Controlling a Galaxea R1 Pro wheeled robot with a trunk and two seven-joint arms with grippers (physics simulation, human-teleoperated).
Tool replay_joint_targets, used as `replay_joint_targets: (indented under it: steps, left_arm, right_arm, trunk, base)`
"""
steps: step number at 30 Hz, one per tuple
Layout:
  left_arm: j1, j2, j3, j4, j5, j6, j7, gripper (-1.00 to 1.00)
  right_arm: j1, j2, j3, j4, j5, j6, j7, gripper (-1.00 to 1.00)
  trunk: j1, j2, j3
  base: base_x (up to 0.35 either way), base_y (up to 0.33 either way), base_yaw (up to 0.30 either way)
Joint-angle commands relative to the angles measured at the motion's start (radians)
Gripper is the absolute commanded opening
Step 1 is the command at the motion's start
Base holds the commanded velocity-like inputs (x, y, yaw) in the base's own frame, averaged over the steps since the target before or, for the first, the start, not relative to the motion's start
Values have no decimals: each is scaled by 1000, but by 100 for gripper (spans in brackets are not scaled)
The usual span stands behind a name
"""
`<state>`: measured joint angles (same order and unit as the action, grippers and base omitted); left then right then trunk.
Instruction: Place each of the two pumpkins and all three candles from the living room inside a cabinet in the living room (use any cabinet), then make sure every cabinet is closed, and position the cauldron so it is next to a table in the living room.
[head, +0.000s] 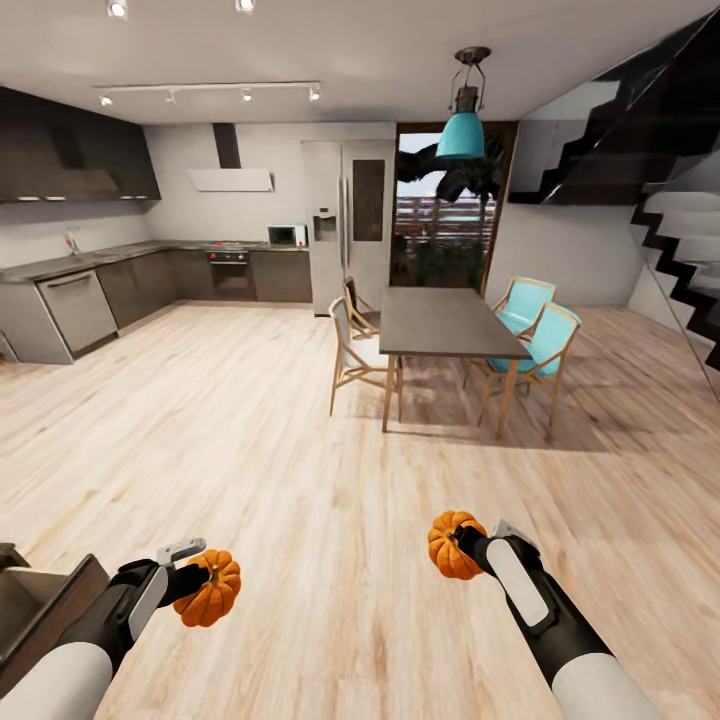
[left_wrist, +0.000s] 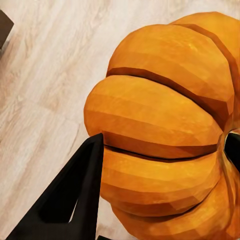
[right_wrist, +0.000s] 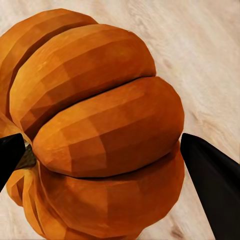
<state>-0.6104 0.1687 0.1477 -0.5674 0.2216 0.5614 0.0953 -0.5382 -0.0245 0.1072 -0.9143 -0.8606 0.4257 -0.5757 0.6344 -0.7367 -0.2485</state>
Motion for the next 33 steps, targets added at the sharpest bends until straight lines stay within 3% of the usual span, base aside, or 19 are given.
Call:
replay_joint_targets:
  steps: [1, 14, 33]
  left_arm:
    - [0, 0, 0, 0, -1, 0, 4, -100]
    - [0, 0, 0, 0, -1, 0, 4, -100]
    - [0, -11, -1, 0, -1, 0, 4, -100]
  right_arm:
    - [0, 0, 0, 0, 2, -1, -4, -100]
    - [0, 0, 1, 0, 0, -1, -4, -100]
    - [0, 0, 2, 0, 0, -1, -4, -100]
  trunk:
    - [0, 0, 0]
    - [0, 0, 0]
    - [0, 0, 0]
  base:
    - [276, -164, 277]
    - [227, -206, 281]
    - [127, -129, 282]
